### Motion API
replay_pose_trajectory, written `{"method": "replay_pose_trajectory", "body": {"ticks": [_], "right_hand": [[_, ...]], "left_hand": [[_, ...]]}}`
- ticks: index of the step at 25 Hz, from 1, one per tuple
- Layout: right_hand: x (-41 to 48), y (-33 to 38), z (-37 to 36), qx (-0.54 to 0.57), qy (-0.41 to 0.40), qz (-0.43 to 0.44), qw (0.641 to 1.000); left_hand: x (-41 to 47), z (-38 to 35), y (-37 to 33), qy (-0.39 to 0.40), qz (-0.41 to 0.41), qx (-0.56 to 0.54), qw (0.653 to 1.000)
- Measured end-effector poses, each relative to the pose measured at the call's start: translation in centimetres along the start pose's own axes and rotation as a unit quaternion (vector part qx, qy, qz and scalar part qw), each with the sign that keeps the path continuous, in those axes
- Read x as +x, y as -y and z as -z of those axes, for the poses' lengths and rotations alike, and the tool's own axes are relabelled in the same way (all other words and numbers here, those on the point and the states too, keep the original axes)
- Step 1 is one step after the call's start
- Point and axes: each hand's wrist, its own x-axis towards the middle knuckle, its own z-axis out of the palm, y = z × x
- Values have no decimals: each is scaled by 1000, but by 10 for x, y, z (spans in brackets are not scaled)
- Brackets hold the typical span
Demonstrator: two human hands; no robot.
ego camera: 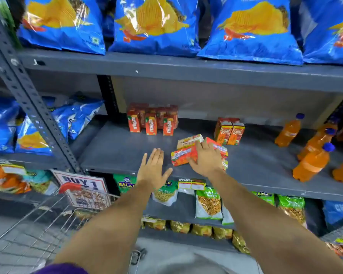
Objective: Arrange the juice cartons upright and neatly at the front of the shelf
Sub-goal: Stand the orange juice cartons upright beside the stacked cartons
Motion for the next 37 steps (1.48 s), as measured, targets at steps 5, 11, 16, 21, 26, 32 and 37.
{"method": "replay_pose_trajectory", "body": {"ticks": [5,11,16,21,26,32,37], "right_hand": [[31,2,-7,-108,-12,180,978],[61,30,-14,-111,94,237,961],[81,59,-13,41,93,129,986],[107,108,-3,226,58,42,972],[131,168,-6,225,9,22,974],[152,216,-10,230,-13,-26,973],[164,225,-6,225,24,-26,974]], "left_hand": [[13,-23,-4,70,62,-11,996],[13,-28,28,87,68,-28,994],[8,-22,85,88,111,-17,990],[11,-15,136,95,142,-26,985],[23,-8,164,122,123,-32,984],[41,-4,174,128,78,-24,988],[47,-9,184,130,61,-30,989]]}}
